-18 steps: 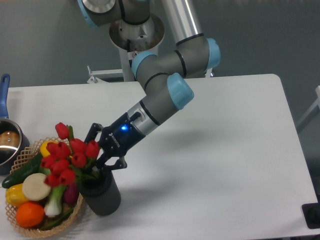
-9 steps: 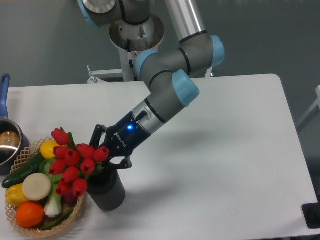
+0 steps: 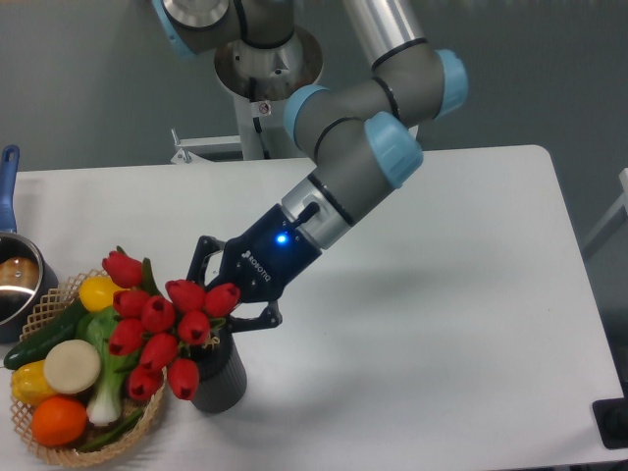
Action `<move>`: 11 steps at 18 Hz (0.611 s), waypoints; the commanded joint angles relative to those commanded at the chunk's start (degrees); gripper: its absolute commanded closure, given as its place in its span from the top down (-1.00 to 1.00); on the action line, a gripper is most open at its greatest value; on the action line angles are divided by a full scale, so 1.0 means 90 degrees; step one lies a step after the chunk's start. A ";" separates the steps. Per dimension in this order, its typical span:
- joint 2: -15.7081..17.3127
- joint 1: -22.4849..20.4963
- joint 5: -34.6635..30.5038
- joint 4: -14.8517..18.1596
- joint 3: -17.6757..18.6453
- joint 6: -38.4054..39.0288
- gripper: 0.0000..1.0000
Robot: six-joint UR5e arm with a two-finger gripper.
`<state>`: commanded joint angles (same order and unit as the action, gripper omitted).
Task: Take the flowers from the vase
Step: 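Close the gripper on the tulip stems at the vase rim, then lift the gripped tulip bunch up out of the grey vase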
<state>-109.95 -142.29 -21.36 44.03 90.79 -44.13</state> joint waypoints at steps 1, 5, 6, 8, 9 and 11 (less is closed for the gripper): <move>0.0000 0.0000 0.0010 0.0000 -0.0020 0.0098 -1.00; 0.0010 -0.0146 0.0331 0.0000 -0.0127 0.0235 -1.00; 0.0029 -0.0185 0.0448 0.0000 -0.0176 0.0265 -1.00; 0.0039 -0.0254 0.0527 0.0000 -0.0263 0.0488 -1.00; 0.0039 -0.0302 0.0547 0.0000 -0.0390 0.0625 -1.00; 0.0029 -0.0390 0.0683 0.0000 -0.0547 0.0889 -1.00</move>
<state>-109.69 -145.81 -15.21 44.03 85.88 -36.13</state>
